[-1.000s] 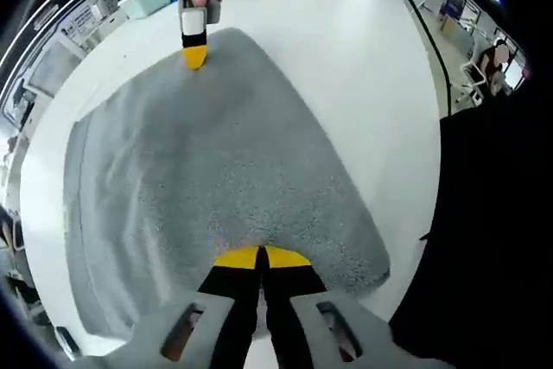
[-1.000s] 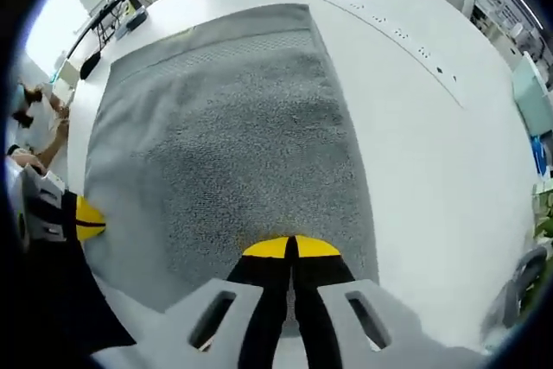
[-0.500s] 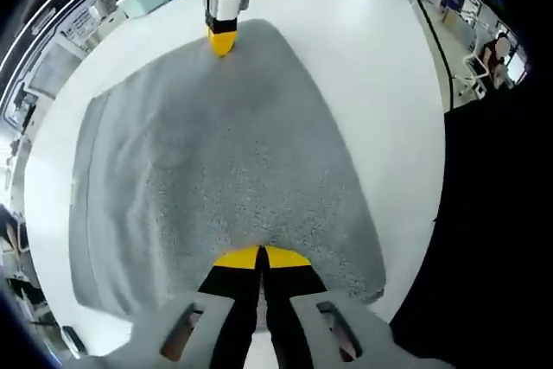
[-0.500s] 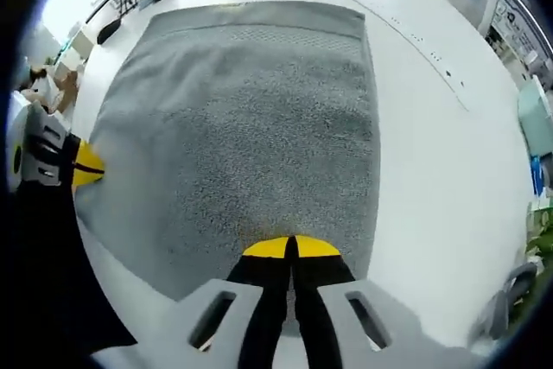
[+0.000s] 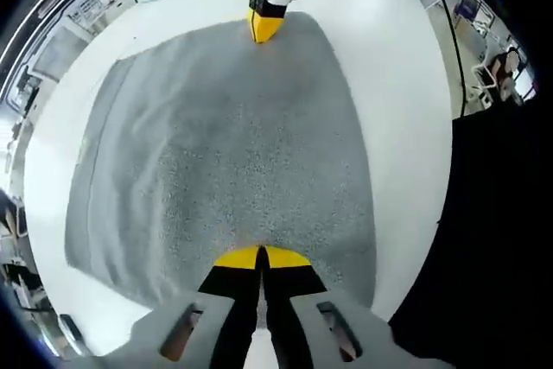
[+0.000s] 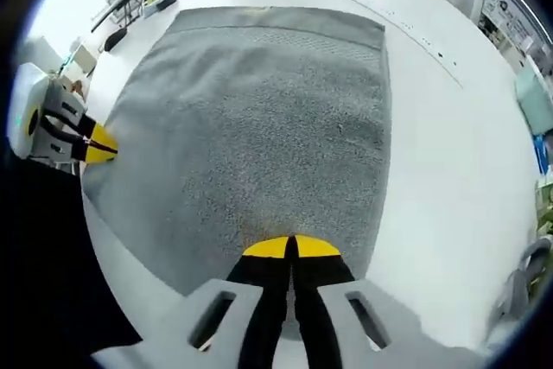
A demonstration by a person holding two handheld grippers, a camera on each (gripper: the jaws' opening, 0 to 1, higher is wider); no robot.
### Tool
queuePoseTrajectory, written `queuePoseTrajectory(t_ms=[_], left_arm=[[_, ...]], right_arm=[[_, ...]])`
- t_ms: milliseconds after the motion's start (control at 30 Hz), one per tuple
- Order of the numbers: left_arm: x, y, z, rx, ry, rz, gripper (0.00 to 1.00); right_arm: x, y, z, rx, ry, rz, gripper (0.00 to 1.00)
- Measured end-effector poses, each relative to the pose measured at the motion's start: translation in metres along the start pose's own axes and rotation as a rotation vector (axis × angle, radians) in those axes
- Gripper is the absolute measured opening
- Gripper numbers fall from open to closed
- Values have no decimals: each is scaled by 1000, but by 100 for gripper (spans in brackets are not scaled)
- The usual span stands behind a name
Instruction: Fold the towel on the table until its edges align and the towel forms a compact rectangular stack.
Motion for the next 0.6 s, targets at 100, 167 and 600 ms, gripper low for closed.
queuePoseTrajectory(t_ms=[100,167,600], left_arm=[[0,1,2,16,-14,10,1],[1,2,4,12,-15,8,1],[5,7,25,-100,-23,-2,1]], right_arm=[[-1,4,0,42,-16,-14,0],[-1,7,2,42,-22,-22,0],[0,17,16,38,-28,33,0]])
Point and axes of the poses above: the point that each gripper's makers call its tool centre point, and the gripper's own axes: x roughly forward along the fingers, z roughly to its left, y roughly out of its underside, the point moved 3 cm from there along -x, roughly backward along the fingers, and after that the axes turned 12 degrees about -y, right-handed, at the moved point
